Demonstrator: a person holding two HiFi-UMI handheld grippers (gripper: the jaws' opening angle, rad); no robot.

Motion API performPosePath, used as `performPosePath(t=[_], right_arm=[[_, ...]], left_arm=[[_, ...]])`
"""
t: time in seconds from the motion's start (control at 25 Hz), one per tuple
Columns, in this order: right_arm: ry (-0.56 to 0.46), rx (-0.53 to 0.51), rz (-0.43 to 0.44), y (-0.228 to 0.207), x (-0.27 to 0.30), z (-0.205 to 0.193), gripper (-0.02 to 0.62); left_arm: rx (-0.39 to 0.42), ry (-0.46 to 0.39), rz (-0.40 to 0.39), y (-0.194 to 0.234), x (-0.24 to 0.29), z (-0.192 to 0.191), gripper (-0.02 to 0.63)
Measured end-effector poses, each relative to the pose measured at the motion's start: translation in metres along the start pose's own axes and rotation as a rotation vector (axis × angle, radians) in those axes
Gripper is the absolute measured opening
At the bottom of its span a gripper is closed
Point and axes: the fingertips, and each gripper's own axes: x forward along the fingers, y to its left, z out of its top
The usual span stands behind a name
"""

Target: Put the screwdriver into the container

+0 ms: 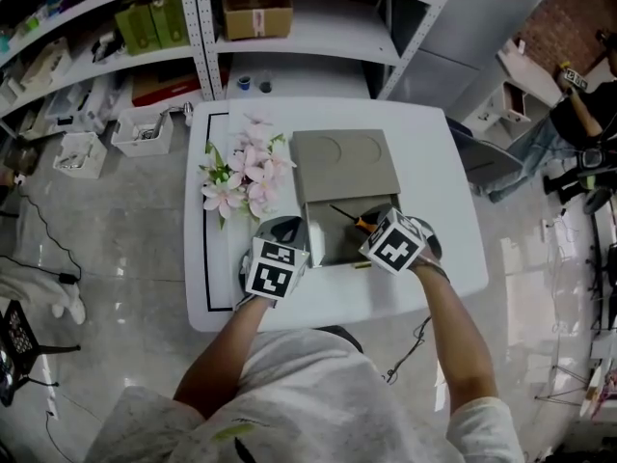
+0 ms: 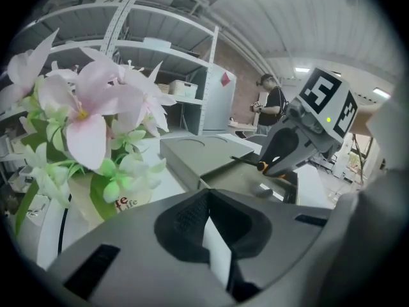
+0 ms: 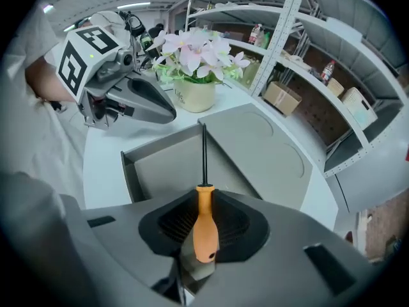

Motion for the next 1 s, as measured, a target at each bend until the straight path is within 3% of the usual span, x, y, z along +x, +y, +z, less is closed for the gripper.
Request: performPosePath(t=[0.48, 1.0], right_arm=[[0.180, -0.114, 0.066, 0.007, 0.029, -0.014, 0.075], [0.225, -0.115, 0.102, 0.010, 0.041, -0.017, 0.081]], left_arm=[[-0.008, -0.003, -0.031, -0.005, -0.001, 0.000, 0.003], [-0.005, -0.008, -0.020, -0.002, -0.006, -0.001, 0.003]])
